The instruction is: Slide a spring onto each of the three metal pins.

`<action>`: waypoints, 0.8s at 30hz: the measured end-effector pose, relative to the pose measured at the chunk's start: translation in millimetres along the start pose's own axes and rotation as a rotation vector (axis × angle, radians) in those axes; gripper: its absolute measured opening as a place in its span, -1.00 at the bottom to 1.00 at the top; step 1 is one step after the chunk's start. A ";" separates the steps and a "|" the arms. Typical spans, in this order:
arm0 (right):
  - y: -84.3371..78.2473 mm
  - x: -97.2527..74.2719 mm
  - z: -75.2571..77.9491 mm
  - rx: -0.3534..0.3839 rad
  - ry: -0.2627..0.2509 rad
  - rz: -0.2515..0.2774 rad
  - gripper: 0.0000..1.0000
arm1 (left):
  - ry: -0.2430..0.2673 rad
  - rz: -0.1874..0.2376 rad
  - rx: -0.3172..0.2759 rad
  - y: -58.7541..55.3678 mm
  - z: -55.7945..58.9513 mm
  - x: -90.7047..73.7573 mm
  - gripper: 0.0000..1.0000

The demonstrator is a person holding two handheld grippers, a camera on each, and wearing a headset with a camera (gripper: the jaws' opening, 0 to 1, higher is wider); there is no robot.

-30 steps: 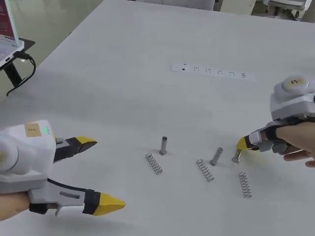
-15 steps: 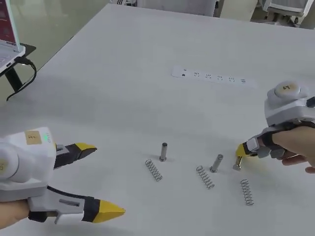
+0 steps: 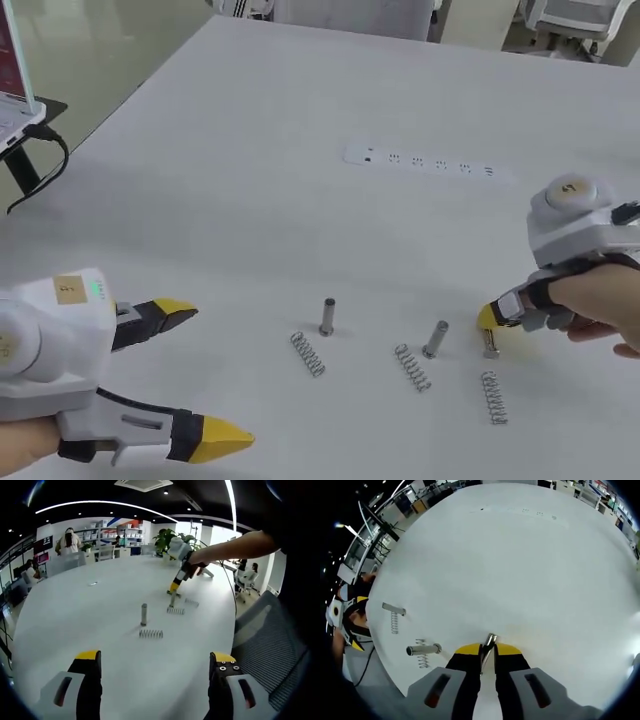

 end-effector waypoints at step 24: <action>-3.4 -1.4 -1.2 -0.129 -0.025 0.064 -0.92 | -0.010 -0.015 -0.006 -6.3 2.0 1.6 0.67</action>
Point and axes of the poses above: the centre of the closed fingertips' face, and the gripper's own axes: x roughly forward along the fingers, z roughly to its right, y roughly out of its top, the point moved 6 cm from there along -x, roughly backward along the fingers, and after that the axes turned 15 degrees about -y, right-handed, at the moved point
